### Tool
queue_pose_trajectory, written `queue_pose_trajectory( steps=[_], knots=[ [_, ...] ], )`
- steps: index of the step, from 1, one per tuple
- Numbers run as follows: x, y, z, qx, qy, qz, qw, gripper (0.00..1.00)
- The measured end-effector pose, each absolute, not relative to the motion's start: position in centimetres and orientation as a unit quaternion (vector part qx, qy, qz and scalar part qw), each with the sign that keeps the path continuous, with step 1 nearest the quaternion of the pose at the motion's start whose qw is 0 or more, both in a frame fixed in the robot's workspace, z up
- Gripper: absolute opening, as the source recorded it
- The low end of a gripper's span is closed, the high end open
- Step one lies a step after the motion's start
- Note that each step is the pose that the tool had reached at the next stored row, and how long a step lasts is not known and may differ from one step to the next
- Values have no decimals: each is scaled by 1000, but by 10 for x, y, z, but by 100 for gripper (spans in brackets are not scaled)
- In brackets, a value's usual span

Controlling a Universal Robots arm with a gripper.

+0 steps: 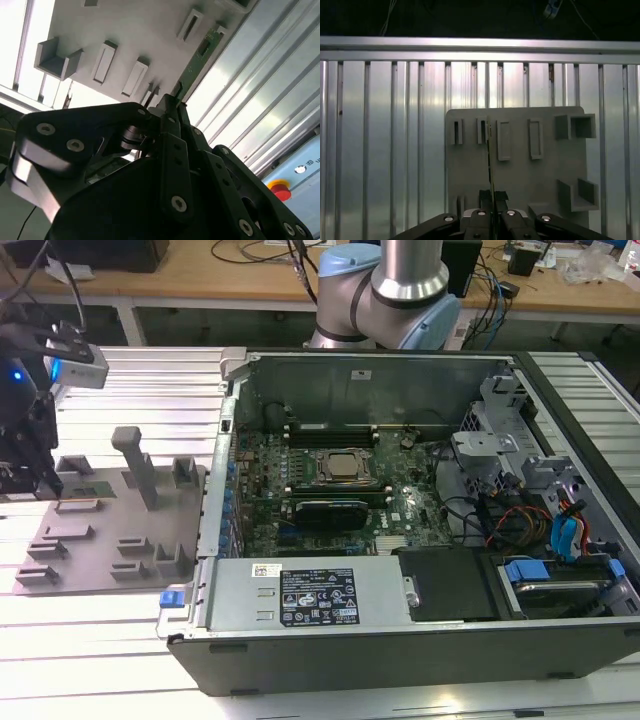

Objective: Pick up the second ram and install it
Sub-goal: 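Pick up the second ram and move it above second insertion slot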

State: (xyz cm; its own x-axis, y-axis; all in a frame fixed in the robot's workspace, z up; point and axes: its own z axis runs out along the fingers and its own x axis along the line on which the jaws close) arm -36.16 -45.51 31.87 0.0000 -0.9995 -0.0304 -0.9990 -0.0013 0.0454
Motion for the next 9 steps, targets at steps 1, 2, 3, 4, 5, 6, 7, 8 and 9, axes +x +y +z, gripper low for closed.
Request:
queue_pose_trajectory(
  steps=[1, 2, 3, 4, 5, 6, 7, 8, 9],
  knots=[
    [-362, -455, 322, 707, -707, -27, 5, 11],
    [-362, -455, 326, 707, -707, -27, 5, 11],
    [-362, -455, 331, 707, -707, -27, 5, 11],
    [-362, -455, 333, 707, -707, -27, 5, 11],
    [-362, -455, 335, 707, -707, -27, 5, 11],
    [-362, -455, 338, 707, -707, -27, 5, 11],
    [-362, -455, 340, 707, -707, -27, 5, 11],
    [-362, -455, 343, 707, -707, -27, 5, 11],
    [-362, -455, 348, 707, -707, -27, 5, 11]
  ],
)
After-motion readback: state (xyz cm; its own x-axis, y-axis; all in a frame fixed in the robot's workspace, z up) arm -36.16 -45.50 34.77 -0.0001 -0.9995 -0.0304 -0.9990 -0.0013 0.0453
